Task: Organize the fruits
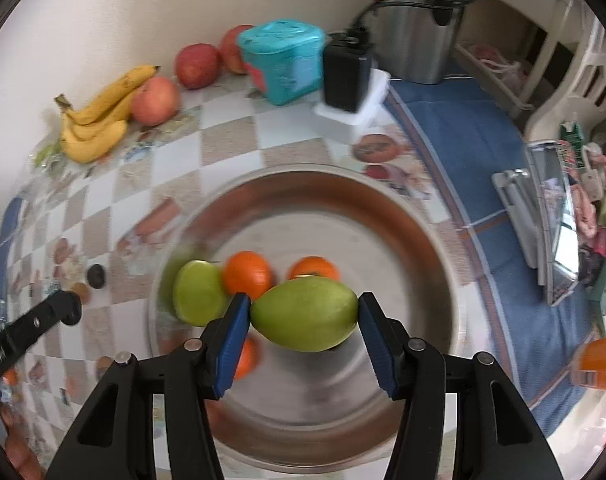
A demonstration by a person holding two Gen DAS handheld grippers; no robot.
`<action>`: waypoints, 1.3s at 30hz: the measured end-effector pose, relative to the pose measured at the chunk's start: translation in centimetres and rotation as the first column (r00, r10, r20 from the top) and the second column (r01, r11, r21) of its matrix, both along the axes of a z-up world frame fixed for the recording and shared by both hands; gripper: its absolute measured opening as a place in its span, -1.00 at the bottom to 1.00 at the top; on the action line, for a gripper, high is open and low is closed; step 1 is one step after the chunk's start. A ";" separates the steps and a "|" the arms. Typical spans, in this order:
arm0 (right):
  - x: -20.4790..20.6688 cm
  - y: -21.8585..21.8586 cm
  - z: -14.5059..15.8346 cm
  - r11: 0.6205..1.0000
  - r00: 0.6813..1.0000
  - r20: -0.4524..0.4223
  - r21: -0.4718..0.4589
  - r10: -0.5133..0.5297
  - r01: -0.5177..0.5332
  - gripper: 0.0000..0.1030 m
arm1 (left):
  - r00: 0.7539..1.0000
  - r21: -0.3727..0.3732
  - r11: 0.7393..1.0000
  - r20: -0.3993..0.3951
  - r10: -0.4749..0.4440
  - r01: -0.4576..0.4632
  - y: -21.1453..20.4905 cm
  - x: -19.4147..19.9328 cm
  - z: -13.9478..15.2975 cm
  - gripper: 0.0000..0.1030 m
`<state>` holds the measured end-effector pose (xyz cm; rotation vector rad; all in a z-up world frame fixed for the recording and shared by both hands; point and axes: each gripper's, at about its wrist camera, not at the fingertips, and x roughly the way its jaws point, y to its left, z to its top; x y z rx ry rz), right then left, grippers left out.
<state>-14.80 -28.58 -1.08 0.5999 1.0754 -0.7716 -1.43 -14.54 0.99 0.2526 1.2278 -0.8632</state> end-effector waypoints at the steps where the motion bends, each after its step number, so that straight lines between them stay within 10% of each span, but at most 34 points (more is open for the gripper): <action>1: -0.3 -0.3 -0.1 1.000 1.000 -0.003 0.000 -0.007 0.007 0.10 | 1.000 0.002 1.000 -0.001 -0.021 0.021 -0.6 -0.6 -0.2 -0.54; 17: -3.8 -2.9 0.1 0.996 0.994 0.082 0.058 -0.074 0.069 0.10 | 0.976 0.022 0.983 0.120 -0.181 0.180 -5.5 -6.5 -1.0 -0.53; 22: -3.8 -2.9 0.3 0.994 0.990 0.118 0.081 -0.076 0.067 0.10 | 0.973 0.027 0.982 0.132 -0.187 0.185 -5.7 -6.7 -1.2 -0.25; 39: -3.4 -2.3 0.1 0.993 0.989 0.137 0.108 -0.058 0.044 0.10 | 0.996 0.103 0.994 0.088 0.034 -0.043 -2.0 -1.4 -1.4 0.06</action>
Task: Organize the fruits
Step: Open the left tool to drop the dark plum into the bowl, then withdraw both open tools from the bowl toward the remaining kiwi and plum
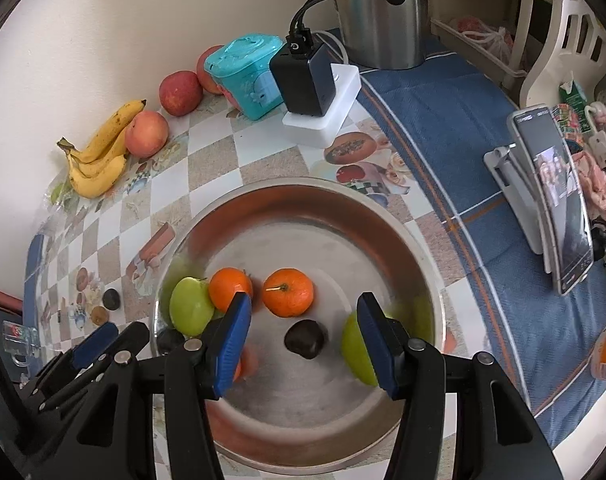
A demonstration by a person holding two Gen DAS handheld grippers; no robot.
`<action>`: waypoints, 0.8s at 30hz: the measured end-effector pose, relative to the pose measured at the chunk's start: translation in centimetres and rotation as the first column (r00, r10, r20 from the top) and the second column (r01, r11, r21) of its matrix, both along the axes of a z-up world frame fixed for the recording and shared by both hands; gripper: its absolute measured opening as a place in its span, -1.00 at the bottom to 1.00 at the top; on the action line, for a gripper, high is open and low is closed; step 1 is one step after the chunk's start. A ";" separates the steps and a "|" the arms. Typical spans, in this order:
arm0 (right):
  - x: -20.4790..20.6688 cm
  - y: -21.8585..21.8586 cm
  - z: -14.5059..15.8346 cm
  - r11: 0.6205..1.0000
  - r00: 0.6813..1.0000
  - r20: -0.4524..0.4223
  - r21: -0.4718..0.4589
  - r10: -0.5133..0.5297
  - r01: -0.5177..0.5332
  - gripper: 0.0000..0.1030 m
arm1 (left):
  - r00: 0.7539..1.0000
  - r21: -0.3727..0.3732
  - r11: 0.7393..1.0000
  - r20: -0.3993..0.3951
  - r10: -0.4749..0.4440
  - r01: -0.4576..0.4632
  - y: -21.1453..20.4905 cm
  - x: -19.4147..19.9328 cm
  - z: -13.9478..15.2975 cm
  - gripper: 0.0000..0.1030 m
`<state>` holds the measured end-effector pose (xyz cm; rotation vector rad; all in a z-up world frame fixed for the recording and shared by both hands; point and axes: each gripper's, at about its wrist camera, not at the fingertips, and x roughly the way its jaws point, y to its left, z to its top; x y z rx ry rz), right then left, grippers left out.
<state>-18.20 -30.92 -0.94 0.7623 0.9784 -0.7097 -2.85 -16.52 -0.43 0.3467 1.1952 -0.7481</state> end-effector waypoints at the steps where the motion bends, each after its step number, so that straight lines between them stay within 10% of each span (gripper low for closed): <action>1: 0.1 0.1 0.0 1.000 1.000 0.004 0.005 0.001 -0.001 0.10 | 1.000 0.004 1.000 -0.009 0.027 -0.027 0.4 0.5 -0.1 0.07; 17: 2.1 1.7 0.0 0.996 0.996 0.007 0.005 0.090 -0.091 0.10 | 0.976 -0.004 0.978 -0.061 0.208 -0.209 4.1 4.6 0.3 0.15; 24: 2.0 1.5 -0.4 0.997 0.997 -0.010 0.012 0.076 -0.076 0.12 | 0.971 0.017 0.973 -0.064 0.231 -0.230 4.2 4.7 -0.1 0.48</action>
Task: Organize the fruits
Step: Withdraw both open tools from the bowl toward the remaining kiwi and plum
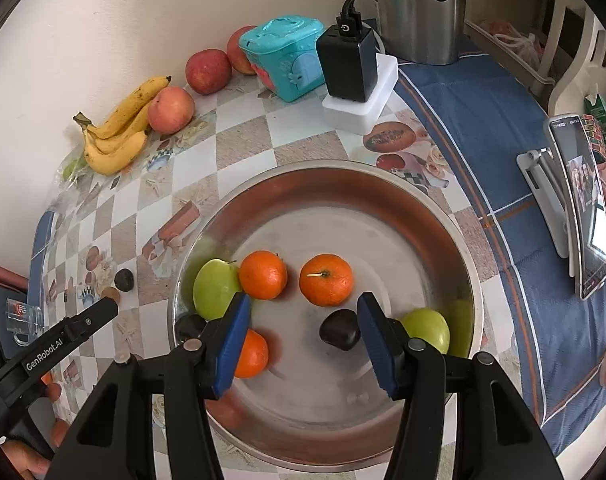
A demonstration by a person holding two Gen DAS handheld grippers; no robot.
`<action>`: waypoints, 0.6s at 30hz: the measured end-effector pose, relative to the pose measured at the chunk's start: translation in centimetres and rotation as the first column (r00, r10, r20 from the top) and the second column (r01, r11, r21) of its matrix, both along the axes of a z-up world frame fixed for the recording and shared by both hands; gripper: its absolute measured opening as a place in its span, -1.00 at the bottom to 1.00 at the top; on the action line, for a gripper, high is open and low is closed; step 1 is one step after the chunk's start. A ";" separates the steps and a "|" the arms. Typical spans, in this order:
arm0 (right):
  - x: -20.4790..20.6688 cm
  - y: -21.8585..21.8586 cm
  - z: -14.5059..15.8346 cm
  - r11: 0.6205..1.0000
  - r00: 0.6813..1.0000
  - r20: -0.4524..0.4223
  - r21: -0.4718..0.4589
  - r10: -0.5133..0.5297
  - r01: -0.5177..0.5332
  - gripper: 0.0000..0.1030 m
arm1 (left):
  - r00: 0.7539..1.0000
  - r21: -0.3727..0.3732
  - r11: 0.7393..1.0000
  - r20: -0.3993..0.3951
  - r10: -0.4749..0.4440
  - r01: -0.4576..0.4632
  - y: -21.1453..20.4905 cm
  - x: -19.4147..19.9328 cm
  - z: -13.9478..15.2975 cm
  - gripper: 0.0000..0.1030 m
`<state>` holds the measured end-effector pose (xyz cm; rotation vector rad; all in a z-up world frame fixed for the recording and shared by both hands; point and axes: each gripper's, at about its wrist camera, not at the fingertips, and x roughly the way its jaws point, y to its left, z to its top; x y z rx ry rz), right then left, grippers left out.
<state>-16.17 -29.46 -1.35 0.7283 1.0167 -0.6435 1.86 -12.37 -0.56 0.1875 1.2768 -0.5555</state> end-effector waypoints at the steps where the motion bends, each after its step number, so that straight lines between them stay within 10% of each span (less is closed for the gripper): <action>1: 0.1 0.0 0.1 1.000 1.000 -0.004 -0.007 0.002 -0.002 0.16 | 1.000 0.006 1.000 0.000 0.009 -0.009 0.1 0.1 -0.1 0.53; 6: 0.4 0.2 0.1 0.999 1.000 -0.022 -0.043 0.020 -0.021 0.51 | 0.993 0.044 0.995 0.078 0.090 -0.093 1.0 0.7 0.2 1.00; 18: 1.2 0.9 0.7 0.984 0.998 -0.046 -0.169 0.044 -0.052 0.88 | 0.983 0.032 0.988 0.111 0.145 -0.149 2.4 1.7 1.2 1.00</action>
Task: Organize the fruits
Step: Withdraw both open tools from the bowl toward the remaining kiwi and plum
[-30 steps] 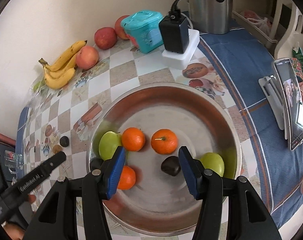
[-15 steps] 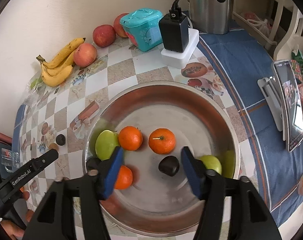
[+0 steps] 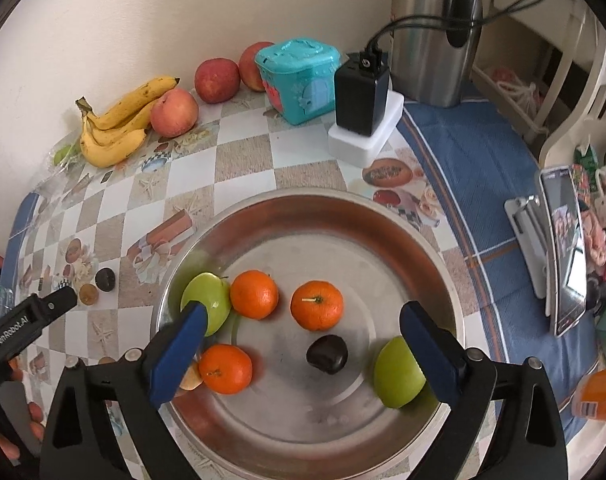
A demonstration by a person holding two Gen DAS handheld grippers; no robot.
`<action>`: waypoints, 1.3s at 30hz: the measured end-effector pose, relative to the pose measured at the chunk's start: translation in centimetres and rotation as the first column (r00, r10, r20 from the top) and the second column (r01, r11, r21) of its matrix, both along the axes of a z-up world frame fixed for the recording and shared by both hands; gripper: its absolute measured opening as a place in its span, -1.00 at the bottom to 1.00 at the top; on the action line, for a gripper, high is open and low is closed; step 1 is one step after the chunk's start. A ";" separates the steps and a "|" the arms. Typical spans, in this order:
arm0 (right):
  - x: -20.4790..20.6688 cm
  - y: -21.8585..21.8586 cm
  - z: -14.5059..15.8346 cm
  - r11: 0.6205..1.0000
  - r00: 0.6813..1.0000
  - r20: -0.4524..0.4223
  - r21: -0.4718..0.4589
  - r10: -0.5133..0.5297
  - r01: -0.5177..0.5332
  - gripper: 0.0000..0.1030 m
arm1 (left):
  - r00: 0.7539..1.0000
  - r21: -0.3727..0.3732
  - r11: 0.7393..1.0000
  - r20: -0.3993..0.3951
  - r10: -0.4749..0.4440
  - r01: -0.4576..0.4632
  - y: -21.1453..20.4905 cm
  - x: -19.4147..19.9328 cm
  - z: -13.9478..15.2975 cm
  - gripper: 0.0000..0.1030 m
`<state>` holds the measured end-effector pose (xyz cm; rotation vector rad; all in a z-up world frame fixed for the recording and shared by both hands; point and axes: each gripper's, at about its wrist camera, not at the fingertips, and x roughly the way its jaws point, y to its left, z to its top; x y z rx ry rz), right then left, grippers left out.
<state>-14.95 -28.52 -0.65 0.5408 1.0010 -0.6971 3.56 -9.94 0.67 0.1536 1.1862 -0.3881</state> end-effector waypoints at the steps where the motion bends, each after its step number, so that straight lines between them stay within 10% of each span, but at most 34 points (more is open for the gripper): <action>1: 0.0 0.0 0.0 1.000 1.000 0.001 -0.004 0.000 0.000 0.88 | 1.000 -0.001 1.000 0.001 0.004 -0.004 0.1 0.1 0.1 1.00; 39: 5.1 3.7 0.1 1.000 1.000 -0.022 -0.024 0.003 -0.003 0.88 | 0.993 -0.033 0.995 0.065 0.097 -0.095 5.8 4.4 2.3 1.00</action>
